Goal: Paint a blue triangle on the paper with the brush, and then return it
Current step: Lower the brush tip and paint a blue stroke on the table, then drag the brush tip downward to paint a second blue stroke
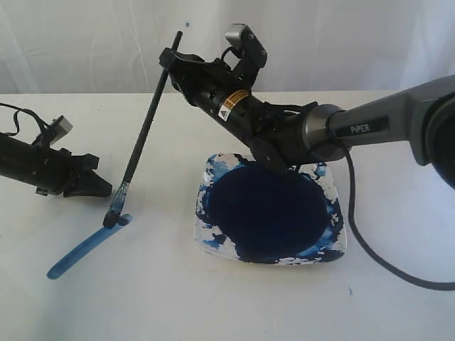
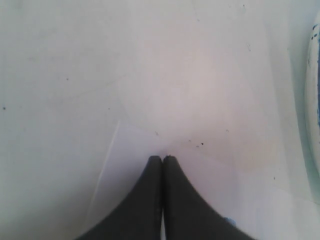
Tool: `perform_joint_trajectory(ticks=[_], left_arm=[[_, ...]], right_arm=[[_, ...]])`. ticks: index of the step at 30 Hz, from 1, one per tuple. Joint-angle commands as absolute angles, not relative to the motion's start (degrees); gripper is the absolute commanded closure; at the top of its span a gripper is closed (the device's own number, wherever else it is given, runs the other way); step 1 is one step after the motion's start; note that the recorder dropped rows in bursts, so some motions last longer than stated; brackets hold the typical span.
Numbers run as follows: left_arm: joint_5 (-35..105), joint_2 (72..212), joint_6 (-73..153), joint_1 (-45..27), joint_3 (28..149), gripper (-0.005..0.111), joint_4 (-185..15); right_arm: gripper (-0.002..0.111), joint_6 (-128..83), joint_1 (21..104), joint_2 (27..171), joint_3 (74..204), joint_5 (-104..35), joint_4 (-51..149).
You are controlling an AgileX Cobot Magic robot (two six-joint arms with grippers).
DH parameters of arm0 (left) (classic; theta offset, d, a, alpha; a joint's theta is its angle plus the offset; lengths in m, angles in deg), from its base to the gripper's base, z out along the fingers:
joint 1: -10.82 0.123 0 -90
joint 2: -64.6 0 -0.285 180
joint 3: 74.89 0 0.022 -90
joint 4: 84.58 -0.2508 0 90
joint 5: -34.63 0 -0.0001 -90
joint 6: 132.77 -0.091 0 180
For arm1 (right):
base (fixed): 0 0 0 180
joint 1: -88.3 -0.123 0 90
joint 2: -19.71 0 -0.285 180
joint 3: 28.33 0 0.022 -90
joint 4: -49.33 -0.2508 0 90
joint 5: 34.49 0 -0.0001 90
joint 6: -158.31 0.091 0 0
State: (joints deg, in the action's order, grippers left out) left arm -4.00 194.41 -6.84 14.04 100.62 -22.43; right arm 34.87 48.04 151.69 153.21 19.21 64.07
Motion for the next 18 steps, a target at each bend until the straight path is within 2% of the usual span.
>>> perform_joint_trajectory(ticks=[1, 18], left_arm=[[-3.95, 194.73, -6.94, 14.08, 100.54, 0.107, -22.95], [-3.95, 194.73, -6.94, 14.08, 100.54, 0.107, -22.95]], right_arm=[[0.108, 40.72, 48.37, 149.45, 153.19, 19.58, 73.51], [0.108, 56.21, 48.37, 148.27, 153.19, 26.94, 90.03]])
